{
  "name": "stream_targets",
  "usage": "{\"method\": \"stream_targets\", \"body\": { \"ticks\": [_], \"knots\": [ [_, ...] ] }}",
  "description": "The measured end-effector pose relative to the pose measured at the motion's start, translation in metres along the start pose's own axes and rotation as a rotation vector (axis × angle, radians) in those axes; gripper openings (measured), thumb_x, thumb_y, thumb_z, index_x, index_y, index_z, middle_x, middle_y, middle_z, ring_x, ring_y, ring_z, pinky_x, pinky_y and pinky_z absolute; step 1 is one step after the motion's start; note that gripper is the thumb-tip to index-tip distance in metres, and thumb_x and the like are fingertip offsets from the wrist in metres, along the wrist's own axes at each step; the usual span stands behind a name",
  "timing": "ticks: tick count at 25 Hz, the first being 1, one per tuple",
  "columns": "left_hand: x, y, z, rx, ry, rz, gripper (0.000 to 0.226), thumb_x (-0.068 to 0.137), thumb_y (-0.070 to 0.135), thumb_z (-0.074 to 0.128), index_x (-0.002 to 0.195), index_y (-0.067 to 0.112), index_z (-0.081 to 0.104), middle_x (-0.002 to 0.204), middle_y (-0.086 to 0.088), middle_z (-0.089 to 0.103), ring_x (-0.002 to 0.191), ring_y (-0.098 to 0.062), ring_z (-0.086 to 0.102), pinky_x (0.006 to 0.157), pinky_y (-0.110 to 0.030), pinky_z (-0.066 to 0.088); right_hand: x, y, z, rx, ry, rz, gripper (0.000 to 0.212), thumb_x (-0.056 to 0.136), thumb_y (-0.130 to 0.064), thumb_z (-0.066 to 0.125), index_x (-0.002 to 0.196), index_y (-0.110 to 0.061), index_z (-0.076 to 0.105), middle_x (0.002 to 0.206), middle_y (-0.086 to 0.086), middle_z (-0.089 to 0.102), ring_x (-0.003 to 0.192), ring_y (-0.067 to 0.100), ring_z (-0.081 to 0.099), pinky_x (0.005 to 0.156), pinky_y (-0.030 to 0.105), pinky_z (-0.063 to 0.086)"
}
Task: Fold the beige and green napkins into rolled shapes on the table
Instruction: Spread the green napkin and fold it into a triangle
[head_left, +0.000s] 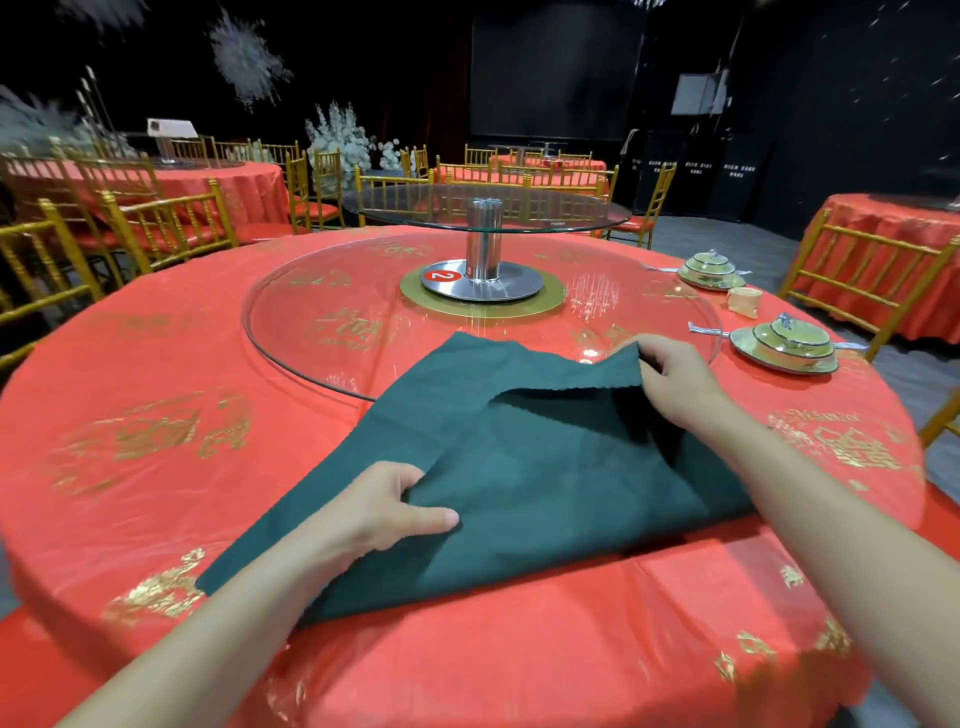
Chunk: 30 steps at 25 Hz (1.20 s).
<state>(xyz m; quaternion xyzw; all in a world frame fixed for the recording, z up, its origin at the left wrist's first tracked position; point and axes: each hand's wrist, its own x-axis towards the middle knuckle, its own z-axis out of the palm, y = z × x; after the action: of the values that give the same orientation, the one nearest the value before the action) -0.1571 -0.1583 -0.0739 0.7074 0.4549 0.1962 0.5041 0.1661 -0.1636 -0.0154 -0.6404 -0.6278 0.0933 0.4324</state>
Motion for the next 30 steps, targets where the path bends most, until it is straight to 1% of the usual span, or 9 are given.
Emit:
{"method": "stream_targets", "body": {
  "ticks": [3, 5, 8, 11, 13, 15, 21, 27, 30],
  "knots": [
    [0.013, -0.005, -0.014, 0.182, 0.277, 0.032, 0.034, 0.062, 0.045, 0.072, 0.071, 0.012, 0.064, 0.064, -0.002, 0.066, 0.054, -0.014, 0.057, 0.058, -0.032, 0.043, 0.042, 0.005, 0.035, 0.010, -0.026, 0.063, 0.018, 0.087, -0.005, 0.049, 0.076, -0.011, 0.062, 0.067, -0.002, 0.058, 0.063, 0.013, 0.049, 0.054, 0.026, 0.037],
    [0.023, -0.005, -0.020, 0.429, 0.436, 0.071, 0.033, 0.073, 0.046, 0.068, 0.075, 0.014, 0.062, 0.068, -0.001, 0.066, 0.063, -0.017, 0.060, 0.061, -0.035, 0.045, 0.071, 0.012, 0.057, -0.034, -0.014, 0.104, 0.022, 0.090, -0.015, 0.051, 0.071, -0.003, 0.053, 0.064, 0.003, 0.047, 0.065, 0.017, 0.041, 0.058, 0.031, 0.032],
    [0.039, -0.007, -0.033, 0.633, 0.581, 0.067, 0.038, 0.083, 0.050, 0.059, 0.073, 0.014, 0.053, 0.067, 0.000, 0.056, 0.072, -0.024, 0.054, 0.062, -0.037, 0.039, 0.105, 0.017, 0.084, -0.058, 0.005, 0.138, 0.028, 0.093, -0.021, 0.052, 0.069, -0.008, 0.049, 0.065, 0.004, 0.046, 0.066, 0.019, 0.042, 0.060, 0.034, 0.032],
    [0.054, -0.016, -0.046, 0.737, 0.582, 0.007, 0.045, 0.086, 0.054, 0.052, 0.062, 0.019, 0.037, 0.069, 0.005, 0.043, 0.073, -0.023, 0.045, 0.059, -0.035, 0.029, 0.133, 0.018, 0.112, -0.088, -0.042, 0.141, 0.022, 0.093, -0.022, 0.051, 0.078, -0.007, 0.057, 0.075, 0.004, 0.058, 0.075, 0.023, 0.050, 0.068, 0.035, 0.039],
    [0.061, -0.021, -0.052, 0.717, 0.547, -0.054, 0.051, 0.088, 0.054, 0.052, 0.059, 0.017, 0.029, 0.065, 0.005, 0.035, 0.064, -0.019, 0.038, 0.054, -0.033, 0.023, 0.146, 0.019, 0.131, -0.113, -0.103, 0.153, 0.025, 0.093, -0.023, 0.051, 0.070, -0.013, 0.052, 0.069, -0.002, 0.053, 0.073, 0.022, 0.047, 0.061, 0.033, 0.035],
    [0.068, -0.023, -0.059, 0.735, 0.521, -0.100, 0.054, 0.088, 0.055, 0.050, 0.060, 0.016, 0.026, 0.063, 0.005, 0.030, 0.056, -0.016, 0.031, 0.050, -0.032, 0.019, 0.156, 0.020, 0.147, -0.137, -0.147, 0.165, 0.026, 0.093, -0.023, 0.051, 0.067, -0.020, 0.049, 0.070, -0.005, 0.051, 0.075, 0.020, 0.047, 0.059, 0.030, 0.032],
    [0.083, -0.022, -0.082, 0.796, 0.467, -0.188, 0.057, 0.087, 0.060, 0.048, 0.060, 0.014, 0.025, 0.056, 0.001, 0.026, 0.051, -0.020, 0.026, 0.048, -0.034, 0.016, 0.170, 0.032, 0.175, -0.247, -0.186, 0.215, 0.017, 0.090, -0.027, 0.054, 0.081, -0.013, 0.055, 0.088, 0.002, 0.060, 0.088, 0.025, 0.054, 0.075, 0.036, 0.045],
    [0.088, -0.028, -0.086, 0.769, 0.506, -0.171, 0.055, 0.088, 0.057, 0.048, 0.061, 0.015, 0.024, 0.055, 0.001, 0.027, 0.050, -0.020, 0.025, 0.048, -0.033, 0.015, 0.181, 0.020, 0.185, -0.578, -0.270, 0.162, 0.019, 0.097, -0.032, 0.042, 0.089, -0.016, 0.047, 0.092, 0.003, 0.062, 0.083, 0.027, 0.052, 0.055, 0.029, 0.032],
    [0.090, -0.029, -0.092, 0.771, 0.520, -0.178, 0.055, 0.088, 0.057, 0.048, 0.062, 0.015, 0.025, 0.054, 0.002, 0.029, 0.051, -0.020, 0.027, 0.048, -0.033, 0.015, 0.184, 0.019, 0.191, -0.710, -0.288, 0.128, 0.026, 0.099, -0.037, 0.037, 0.101, -0.013, 0.046, 0.100, 0.008, 0.063, 0.082, 0.027, 0.051, 0.052, 0.029, 0.028]
  ]
}}
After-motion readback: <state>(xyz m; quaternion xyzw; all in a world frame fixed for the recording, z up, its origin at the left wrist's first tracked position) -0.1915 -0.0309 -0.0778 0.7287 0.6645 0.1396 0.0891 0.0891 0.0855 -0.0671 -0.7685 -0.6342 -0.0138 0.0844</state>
